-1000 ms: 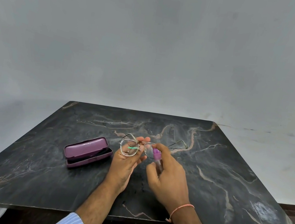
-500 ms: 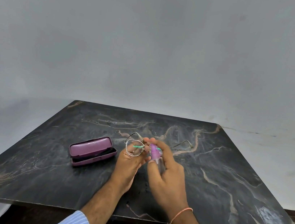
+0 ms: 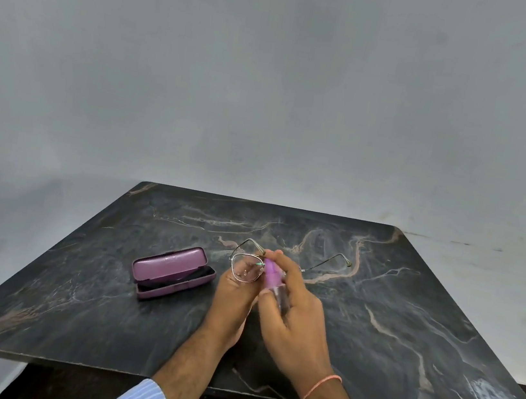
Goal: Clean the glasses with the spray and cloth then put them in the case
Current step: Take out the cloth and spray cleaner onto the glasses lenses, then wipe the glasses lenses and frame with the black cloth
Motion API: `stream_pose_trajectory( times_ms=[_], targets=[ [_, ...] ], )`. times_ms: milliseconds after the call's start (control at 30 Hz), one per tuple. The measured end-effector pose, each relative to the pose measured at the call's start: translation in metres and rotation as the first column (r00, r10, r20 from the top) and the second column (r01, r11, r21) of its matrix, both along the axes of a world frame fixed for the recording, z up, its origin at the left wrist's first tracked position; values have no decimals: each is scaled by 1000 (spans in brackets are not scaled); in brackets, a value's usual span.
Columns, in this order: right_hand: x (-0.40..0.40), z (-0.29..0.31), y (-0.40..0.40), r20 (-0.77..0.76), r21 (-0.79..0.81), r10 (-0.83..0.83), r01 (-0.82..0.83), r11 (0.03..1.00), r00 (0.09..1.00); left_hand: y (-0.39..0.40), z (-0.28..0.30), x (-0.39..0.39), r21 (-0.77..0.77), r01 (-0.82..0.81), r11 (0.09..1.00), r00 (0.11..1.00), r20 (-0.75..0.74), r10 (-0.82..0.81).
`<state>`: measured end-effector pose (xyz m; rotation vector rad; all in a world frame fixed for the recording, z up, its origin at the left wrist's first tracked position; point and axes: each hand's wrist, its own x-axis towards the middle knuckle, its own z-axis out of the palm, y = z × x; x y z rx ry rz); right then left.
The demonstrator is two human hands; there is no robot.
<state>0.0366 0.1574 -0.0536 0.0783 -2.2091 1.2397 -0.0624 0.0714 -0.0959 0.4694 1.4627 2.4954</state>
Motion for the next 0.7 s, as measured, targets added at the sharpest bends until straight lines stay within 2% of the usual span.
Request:
stream_pose_trajectory(
  times_ms=[133,400,700],
  targets=[
    [21,-13,29,-59,37,-61,64,997,996,-1,4,1,33,-18,999,1000,11,18],
    [33,-45,102,58,118,-384,376,919,921,-2,6,2,49,-35,998,999,17,34],
    [36,-45,115,131,144,-469,451,881,874,-2,9,7,64,-45,997,999,22,44]
  ],
)
